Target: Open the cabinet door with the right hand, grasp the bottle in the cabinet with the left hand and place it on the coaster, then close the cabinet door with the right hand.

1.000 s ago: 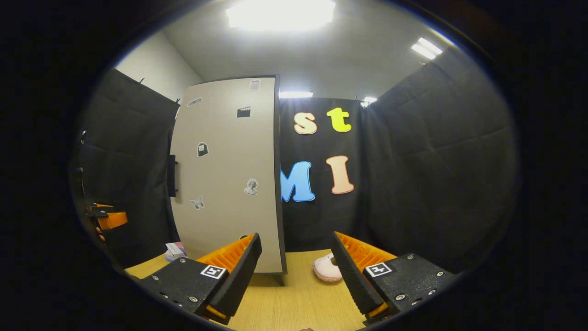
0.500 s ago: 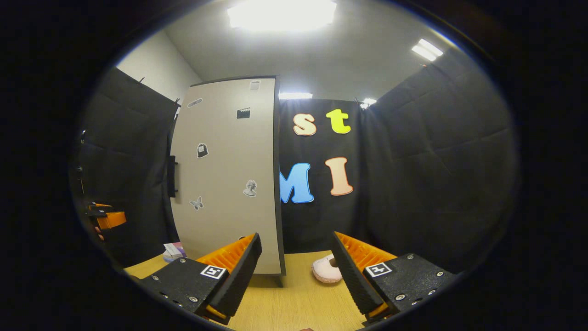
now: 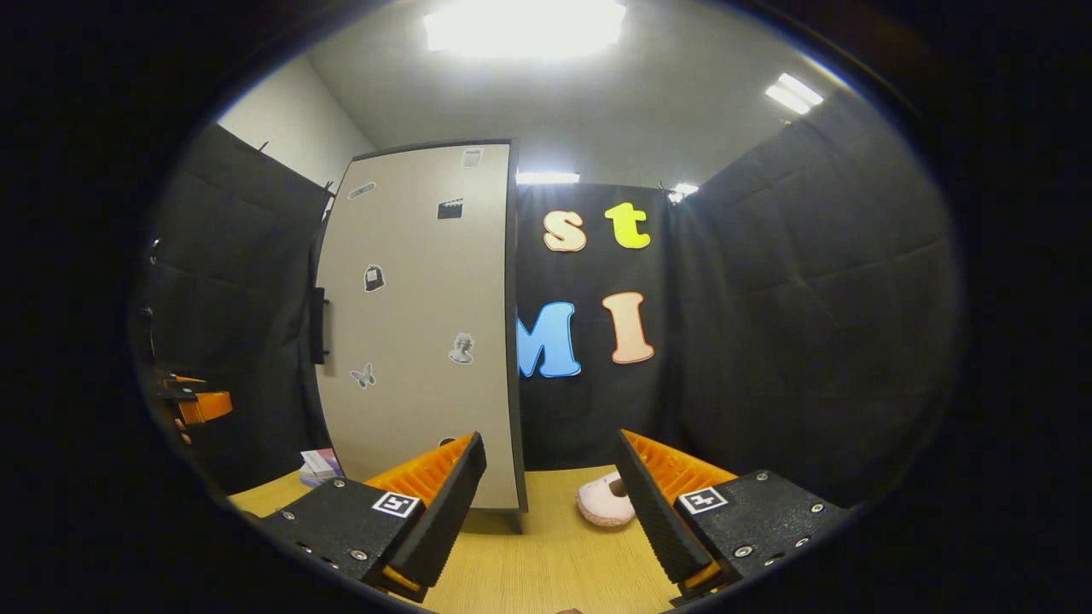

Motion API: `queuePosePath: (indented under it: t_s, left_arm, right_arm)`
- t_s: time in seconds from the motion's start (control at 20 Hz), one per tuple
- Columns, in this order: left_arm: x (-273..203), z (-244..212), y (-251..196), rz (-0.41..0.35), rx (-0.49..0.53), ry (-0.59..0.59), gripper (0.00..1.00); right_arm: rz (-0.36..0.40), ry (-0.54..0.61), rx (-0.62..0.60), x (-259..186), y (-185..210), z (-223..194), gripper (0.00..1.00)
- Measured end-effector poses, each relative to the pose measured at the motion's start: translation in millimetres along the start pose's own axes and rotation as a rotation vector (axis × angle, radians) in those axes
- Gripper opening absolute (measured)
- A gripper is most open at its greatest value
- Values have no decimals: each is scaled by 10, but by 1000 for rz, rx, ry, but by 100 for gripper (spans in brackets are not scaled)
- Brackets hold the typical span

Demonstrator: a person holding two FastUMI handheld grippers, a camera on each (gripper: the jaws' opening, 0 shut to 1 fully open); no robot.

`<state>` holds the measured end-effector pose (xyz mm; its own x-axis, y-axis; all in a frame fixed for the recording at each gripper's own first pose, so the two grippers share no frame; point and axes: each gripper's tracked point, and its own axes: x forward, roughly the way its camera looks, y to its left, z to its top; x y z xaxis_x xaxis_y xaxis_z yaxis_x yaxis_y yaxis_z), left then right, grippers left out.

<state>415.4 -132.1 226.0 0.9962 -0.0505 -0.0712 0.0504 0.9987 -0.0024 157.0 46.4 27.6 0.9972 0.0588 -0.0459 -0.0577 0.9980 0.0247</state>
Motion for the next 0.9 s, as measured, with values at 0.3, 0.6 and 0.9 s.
queuePosePath:
  t_s: [0.3, 0.6, 0.9]
  left_arm:
    - [-2, 13, -8, -5, 4, -2, 84]
    - [-35, 23, -10, -10, 6, -4, 84]
    - [-60, 41, -10, -14, 1, -7, 84]
  right_arm:
    - [-5, -4, 4, -22, -14, -2, 94]
    - [-7, -11, 5, -64, -6, 26, 94]
    - [-4, -16, 1, -103, 28, 48, 94]
